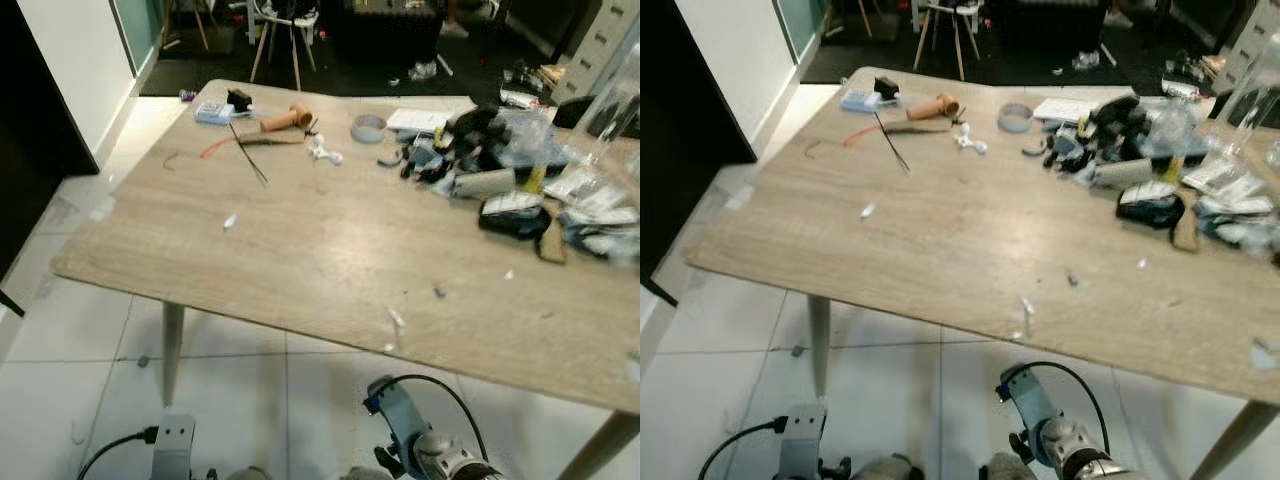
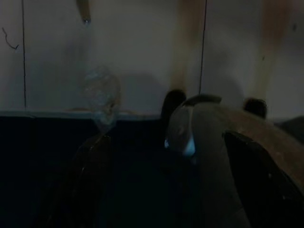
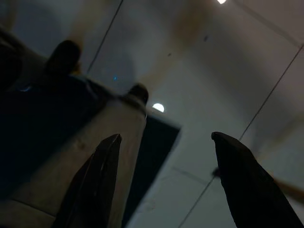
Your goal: Picking trash to rubbish bin
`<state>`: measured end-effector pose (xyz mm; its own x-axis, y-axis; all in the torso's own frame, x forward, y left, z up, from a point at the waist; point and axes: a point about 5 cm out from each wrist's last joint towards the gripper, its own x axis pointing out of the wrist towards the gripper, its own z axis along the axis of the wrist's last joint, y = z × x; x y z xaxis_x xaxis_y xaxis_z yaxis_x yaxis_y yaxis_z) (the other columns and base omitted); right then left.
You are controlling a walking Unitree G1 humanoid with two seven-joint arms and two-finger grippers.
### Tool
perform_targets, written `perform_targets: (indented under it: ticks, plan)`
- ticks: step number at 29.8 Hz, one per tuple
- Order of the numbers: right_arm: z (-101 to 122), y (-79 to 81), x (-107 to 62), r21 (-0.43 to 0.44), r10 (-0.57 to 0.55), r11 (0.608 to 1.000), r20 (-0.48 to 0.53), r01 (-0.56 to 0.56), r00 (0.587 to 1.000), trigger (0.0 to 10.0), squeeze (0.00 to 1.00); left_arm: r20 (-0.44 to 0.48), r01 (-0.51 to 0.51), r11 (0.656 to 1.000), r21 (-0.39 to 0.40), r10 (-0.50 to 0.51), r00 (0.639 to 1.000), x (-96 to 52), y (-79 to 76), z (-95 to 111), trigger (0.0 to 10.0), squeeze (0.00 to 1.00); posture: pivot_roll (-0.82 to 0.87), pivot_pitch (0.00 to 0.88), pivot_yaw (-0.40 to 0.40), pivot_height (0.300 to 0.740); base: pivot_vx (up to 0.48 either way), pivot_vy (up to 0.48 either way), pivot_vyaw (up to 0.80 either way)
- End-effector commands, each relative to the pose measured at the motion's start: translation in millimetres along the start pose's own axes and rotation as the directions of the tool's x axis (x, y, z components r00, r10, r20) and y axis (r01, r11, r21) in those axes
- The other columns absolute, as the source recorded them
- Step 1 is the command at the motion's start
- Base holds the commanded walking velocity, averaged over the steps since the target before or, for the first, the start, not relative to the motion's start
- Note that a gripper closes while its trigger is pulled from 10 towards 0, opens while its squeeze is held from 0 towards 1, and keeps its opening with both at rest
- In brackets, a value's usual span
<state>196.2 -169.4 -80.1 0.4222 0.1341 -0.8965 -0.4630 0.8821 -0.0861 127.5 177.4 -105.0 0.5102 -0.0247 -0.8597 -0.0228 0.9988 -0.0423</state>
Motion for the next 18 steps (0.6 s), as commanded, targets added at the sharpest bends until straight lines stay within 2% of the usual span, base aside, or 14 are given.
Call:
perform_targets:
  ticks: [1,18]
  plan:
    - [-2.3,-0.3,-0.1,-0.017,-0.003,1.000,-0.015,0.003,1.000,10.0,0.00,-0.062,0.003,1.000,-0.030,-0.005,0.998,-2.7,-6.6,-17.2,10.0,0.00,0.01,0.036,-0.018,0.740,0.000,0.000,0.00]
    - [-2.4,-1.2,-0.2,-0.019,-0.007,1.000,-0.026,0.006,1.000,10.0,0.00,-0.060,0.027,0.999,-0.044,-0.029,0.998,-3.0,-11.1,-19.0,10.0,0.00,0.01,0.043,-0.023,0.740,0.000,0.000,0.00]
